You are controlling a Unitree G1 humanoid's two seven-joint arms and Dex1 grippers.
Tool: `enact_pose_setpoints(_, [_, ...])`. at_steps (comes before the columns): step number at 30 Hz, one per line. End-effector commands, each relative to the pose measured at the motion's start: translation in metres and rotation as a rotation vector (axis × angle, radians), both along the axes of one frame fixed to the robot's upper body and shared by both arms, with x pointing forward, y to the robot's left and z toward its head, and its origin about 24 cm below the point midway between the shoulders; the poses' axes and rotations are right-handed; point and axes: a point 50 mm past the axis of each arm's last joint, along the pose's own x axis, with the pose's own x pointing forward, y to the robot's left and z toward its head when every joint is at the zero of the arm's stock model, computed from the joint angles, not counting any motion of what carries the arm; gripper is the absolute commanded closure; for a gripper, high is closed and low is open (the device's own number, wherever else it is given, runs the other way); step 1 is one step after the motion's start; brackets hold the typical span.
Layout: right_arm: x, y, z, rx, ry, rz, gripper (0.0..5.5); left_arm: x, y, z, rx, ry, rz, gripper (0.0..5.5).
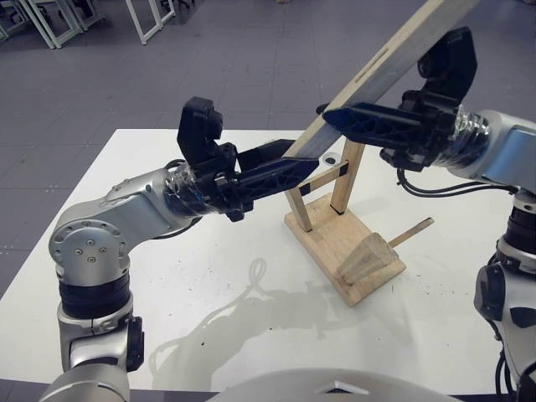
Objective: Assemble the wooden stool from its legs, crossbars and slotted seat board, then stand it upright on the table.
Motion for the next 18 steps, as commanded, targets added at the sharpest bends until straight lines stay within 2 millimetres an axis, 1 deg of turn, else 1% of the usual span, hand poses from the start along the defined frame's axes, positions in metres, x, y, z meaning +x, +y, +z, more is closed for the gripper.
enact_pose_setpoints(1, [-0.001,-0.004,-0.001,-0.041,-0.038,-0.023,3.48,-0.001,0.001,0.001,-0.002,-0.036,0.013,3.04])
enact_pose_setpoints(2, [0.0,-0.006,-0.001,-0.039,-0.04,-0.03,3.48,-0.001,0.001,0.001,-0.004,-0.043,0.017,2.99])
enact_pose_setpoints(4, [0.003,-0.008,-0.001,-0.039,-0.042,-0.053,3.48,0.0,0.002,0.002,-0.005,-0.068,0.04,2.61])
enact_pose_setpoints(6, [0.006,-0.012,-0.003,-0.05,-0.041,-0.079,3.48,0.002,0.008,0.002,0.008,-0.081,0.082,2.32])
enact_pose_setpoints(8, [0.01,-0.019,-0.005,-0.063,-0.043,-0.123,3.48,0.003,0.018,-0.005,0.049,-0.075,0.135,2.28])
enact_pose_setpoints(10, [0.014,-0.035,-0.008,-0.091,-0.043,-0.202,3.48,-0.001,0.032,-0.02,0.095,-0.031,0.176,2.28])
enact_pose_setpoints(12, [0.015,-0.051,-0.011,-0.124,-0.045,-0.268,3.48,-0.006,0.04,-0.033,0.13,0.014,0.187,2.28])
enact_pose_setpoints(15, [0.014,-0.092,-0.022,-0.249,-0.049,-0.42,3.48,-0.005,0.045,-0.076,0.301,0.093,0.268,2.28])
enact_pose_setpoints(16, [0.014,-0.099,-0.025,-0.28,-0.053,-0.441,3.48,-0.004,0.046,-0.085,0.342,0.098,0.297,2.28])
enact_pose_setpoints(18, [0.016,-0.122,-0.035,-0.36,-0.051,-0.527,3.48,0.004,0.043,-0.107,0.448,0.091,0.395,2.28])
